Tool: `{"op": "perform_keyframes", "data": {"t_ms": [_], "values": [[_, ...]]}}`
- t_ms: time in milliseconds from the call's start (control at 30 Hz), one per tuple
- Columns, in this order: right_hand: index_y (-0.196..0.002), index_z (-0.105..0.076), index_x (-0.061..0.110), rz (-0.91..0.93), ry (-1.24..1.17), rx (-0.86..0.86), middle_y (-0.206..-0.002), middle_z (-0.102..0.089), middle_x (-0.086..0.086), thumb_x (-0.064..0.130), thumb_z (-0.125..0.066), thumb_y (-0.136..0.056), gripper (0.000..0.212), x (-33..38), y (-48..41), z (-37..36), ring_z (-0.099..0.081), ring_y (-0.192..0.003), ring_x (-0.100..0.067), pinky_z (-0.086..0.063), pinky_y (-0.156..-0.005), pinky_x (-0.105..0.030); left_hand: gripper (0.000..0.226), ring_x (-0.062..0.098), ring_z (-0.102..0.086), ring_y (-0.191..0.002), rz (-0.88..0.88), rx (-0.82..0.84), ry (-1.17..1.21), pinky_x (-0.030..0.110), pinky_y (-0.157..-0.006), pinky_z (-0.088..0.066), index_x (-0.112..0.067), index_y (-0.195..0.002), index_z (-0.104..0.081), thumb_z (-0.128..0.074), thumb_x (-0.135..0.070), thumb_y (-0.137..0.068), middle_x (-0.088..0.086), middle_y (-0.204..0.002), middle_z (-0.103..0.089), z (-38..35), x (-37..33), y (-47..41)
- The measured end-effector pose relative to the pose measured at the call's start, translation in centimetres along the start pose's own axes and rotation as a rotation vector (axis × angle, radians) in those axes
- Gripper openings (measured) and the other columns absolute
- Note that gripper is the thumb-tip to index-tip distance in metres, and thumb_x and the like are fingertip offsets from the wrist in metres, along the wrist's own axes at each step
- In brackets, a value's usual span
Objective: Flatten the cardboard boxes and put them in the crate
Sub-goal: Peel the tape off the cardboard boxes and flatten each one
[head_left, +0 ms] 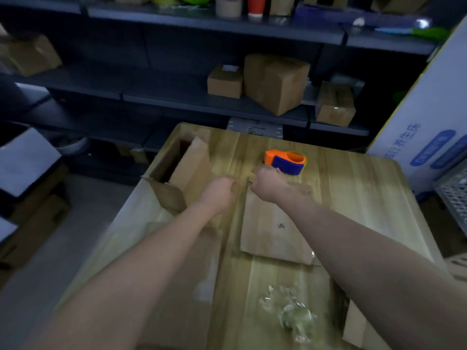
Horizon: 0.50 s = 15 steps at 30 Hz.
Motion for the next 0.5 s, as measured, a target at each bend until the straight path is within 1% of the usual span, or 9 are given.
{"op": "perform_keyframes", "data": {"t_ms": [100,200,233,267,333,433,500], "values": [[-0.130,-0.052,0.007,0.076,-0.042,-0.023,-0.131,-0.053,-0.017,0.020,-0.055,-0.089,0.043,3.8,-1.0,0.7,-0.043,-0.126,-0.030,-0.033,-0.107,-0.039,0.038,0.028,-0.054,-0.114,0.030,-0.081,0.031,0.031,-0.095,-0.042,-0.008,-0.127,-0.056,-0.044,-0.002,-0.091,0.014,-0.128,-0.055,2.3,1.9,1.0],[-0.138,-0.044,0.009,0.154,-0.102,-0.006,-0.138,-0.047,-0.017,0.021,-0.058,-0.089,0.053,7.5,-2.1,1.1,-0.041,-0.129,-0.030,-0.037,-0.106,-0.038,0.037,0.029,-0.054,-0.111,0.082,-0.240,0.051,0.036,-0.094,-0.044,-0.008,-0.119,-0.061,-0.039,0.001,-0.092,0.013,-0.124,-0.058,5.0,3.8,2.3],[-0.142,-0.039,0.010,0.188,-0.113,0.015,-0.142,-0.043,-0.017,0.021,-0.059,-0.089,0.058,8.8,-2.4,1.1,-0.036,-0.133,-0.030,-0.034,-0.108,-0.037,0.036,0.029,-0.053,-0.110,0.095,-0.304,0.051,0.036,-0.094,-0.044,-0.007,-0.116,-0.063,-0.039,0.002,-0.091,0.012,-0.121,-0.059,6.0,4.5,2.9],[-0.146,-0.033,0.011,0.235,-0.112,0.040,-0.148,-0.037,-0.014,0.020,-0.060,-0.089,0.063,10.2,-2.5,0.8,-0.030,-0.138,-0.029,-0.029,-0.112,-0.036,0.035,0.028,-0.053,-0.109,0.099,-0.366,0.046,0.037,-0.093,-0.044,-0.007,-0.113,-0.065,-0.040,0.002,-0.091,0.012,-0.118,-0.061,7.1,5.1,3.4],[-0.149,-0.025,0.016,0.341,-0.086,0.092,-0.155,-0.025,-0.008,0.020,-0.063,-0.087,0.073,13.1,-2.6,-0.1,-0.013,-0.144,-0.027,-0.014,-0.116,-0.036,0.029,0.026,-0.052,-0.106,0.104,-0.457,0.043,0.040,-0.092,-0.044,-0.006,-0.107,-0.067,-0.044,0.001,-0.092,0.011,-0.112,-0.063,8.8,6.4,4.5],[-0.150,-0.018,0.026,0.418,-0.058,0.188,-0.159,-0.010,-0.001,0.034,-0.066,-0.085,0.082,16.9,-2.7,-2.5,0.007,-0.146,-0.027,-0.002,-0.117,-0.046,0.026,0.026,-0.053,-0.102,0.168,-0.531,0.074,0.043,-0.090,-0.044,-0.006,-0.101,-0.068,-0.044,-0.001,-0.090,0.011,-0.106,-0.063,10.5,9.0,6.2],[-0.150,-0.019,0.030,0.432,-0.029,0.228,-0.160,-0.007,0.000,0.041,-0.064,-0.085,0.081,18.7,-3.1,-3.9,0.012,-0.145,-0.027,0.002,-0.117,-0.050,0.028,0.024,-0.052,-0.103,0.250,-0.537,0.072,0.040,-0.092,-0.043,-0.008,-0.104,-0.066,-0.042,-0.001,-0.091,0.009,-0.108,-0.062,10.9,11.0,7.3]]}}
Point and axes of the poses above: each hand's wrist, its own y-axis away from the middle knuckle, its own z-axis out of the back of the hand, x = y × z, the point moved 7 cm from there along -y, towards the middle knuckle
